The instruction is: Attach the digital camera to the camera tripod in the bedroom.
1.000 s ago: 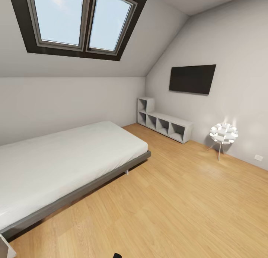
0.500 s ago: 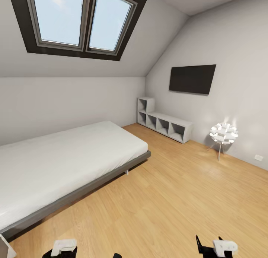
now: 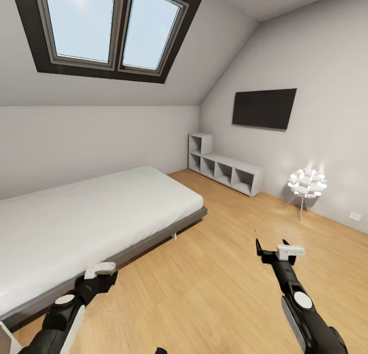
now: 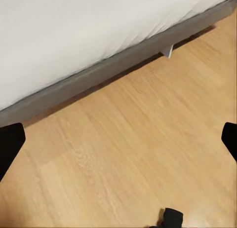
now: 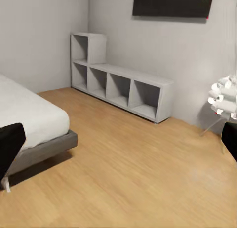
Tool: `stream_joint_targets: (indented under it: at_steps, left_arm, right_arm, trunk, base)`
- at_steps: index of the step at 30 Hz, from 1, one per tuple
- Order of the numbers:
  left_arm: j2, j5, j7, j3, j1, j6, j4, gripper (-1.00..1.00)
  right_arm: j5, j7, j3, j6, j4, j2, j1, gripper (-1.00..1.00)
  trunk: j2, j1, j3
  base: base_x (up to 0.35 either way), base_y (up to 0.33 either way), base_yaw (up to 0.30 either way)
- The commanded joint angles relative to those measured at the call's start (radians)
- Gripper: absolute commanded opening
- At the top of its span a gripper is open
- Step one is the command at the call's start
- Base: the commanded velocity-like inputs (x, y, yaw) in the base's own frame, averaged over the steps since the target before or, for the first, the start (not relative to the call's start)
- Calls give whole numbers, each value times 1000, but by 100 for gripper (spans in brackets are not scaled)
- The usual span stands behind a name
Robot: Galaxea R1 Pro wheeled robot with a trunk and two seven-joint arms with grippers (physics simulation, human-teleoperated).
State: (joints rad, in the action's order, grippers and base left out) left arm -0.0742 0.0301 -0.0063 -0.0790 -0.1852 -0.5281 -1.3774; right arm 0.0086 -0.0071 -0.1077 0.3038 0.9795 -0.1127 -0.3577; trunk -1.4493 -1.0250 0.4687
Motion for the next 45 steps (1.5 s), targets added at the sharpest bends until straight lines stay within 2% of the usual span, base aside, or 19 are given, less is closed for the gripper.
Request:
stream_joint_targets:
  at_steps: [1, 5, 8, 9, 10, 11, 15, 19, 22, 23, 26, 27, 28, 31, 38, 45]
  left_arm:
    - [0, 3, -4, -1, -33, -23, 11, 100]
    - [1, 4, -27, -1, -149, -96, 75, 100]
    - [1, 5, -57, -1, -224, -136, 129, 100]
    - [1, 5, -57, -1, -224, -136, 129, 100]
    - [0, 5, -84, -1, -264, -151, 166, 100]
    - [0, 5, -84, -1, -264, -151, 166, 100]
    - [-4, 7, -157, -2, -309, -162, 227, 100]
    - [-7, 8, -244, -1, -328, -152, 253, 100]
    - [-12, 8, -316, -1, -334, -137, 256, 100]
    - [-12, 8, -316, -1, -334, -137, 256, 100]
    - [-24, 8, -387, 1, -338, -124, 243, 100]
    - [-33, 8, -435, 2, -339, -119, 236, 100]
    - [-33, 8, -435, 2, -339, -119, 236, 100]
    - [-46, 7, -491, 2, -340, -112, 239, 100]
    - [-68, 7, -540, 1, -341, -109, 220, 100]
    - [-72, 7, -549, 3, -341, -110, 186, 100]
  right_arm:
    - [0, -1, 1, -4, 1, 2, -28, 100]
    - [0, 0, 18, -23, 3, 20, -118, 100]
    - [0, 0, 38, -29, 4, 35, -165, 100]
    - [0, 0, 38, -29, 4, 35, -165, 100]
    - [0, 0, 46, -31, 5, 41, -183, 100]
    - [0, 0, 46, -31, 5, 41, -183, 100]
    - [-8, 0, 57, -31, 5, 48, -201, 100]
    - [-14, 1, 78, -29, 4, 60, -209, 100]
    - [-16, 2, 112, -27, 4, 72, -212, 100]
    - [-16, 2, 112, -27, 4, 72, -212, 100]
    - [-18, 6, 148, -27, 4, 78, -213, 100]
    - [-18, 11, 164, -27, 4, 81, -214, 100]
    - [-18, 11, 164, -27, 4, 81, -214, 100]
    - [-19, 19, 178, -27, 4, 83, -214, 100]
    - [-18, 27, 192, -27, 2, 85, -214, 100]
    - [-19, 30, 194, -28, 1, 85, -214, 100]
  trunk:
    - [-1, 0, 1]
    - [-1, 0, 1]
    - [-1, 0, 1]
    - [-1, 0, 1]
    - [-1, 0, 1]
    - [-1, 0, 1]
    - [-1, 0, 1]
    - [-1, 0, 1]
    - [-1, 0, 1]
    - [-1, 0, 1]
    - [-1, 0, 1]
    - [-1, 0, 1]
    - [-1, 0, 1]
    - [-1, 0, 1]
    - [-1, 0, 1]
    - [-1, 0, 1]
  base:
    - [0, 0, 0]
    - [0, 0, 0]
    - [0, 0, 0]
    - [0, 0, 0]
    - [0, 0, 0]
    - [0, 0, 0]
    - [0, 0, 0]
    - [0, 0, 0]
    - [0, 0, 0]
    - [0, 0, 0]
    - [0, 0, 0]
    - [0, 0, 0]
    - [0, 0, 0]
    - [0, 0, 0]
    - [0, 0, 0]
    - [0, 0, 0]
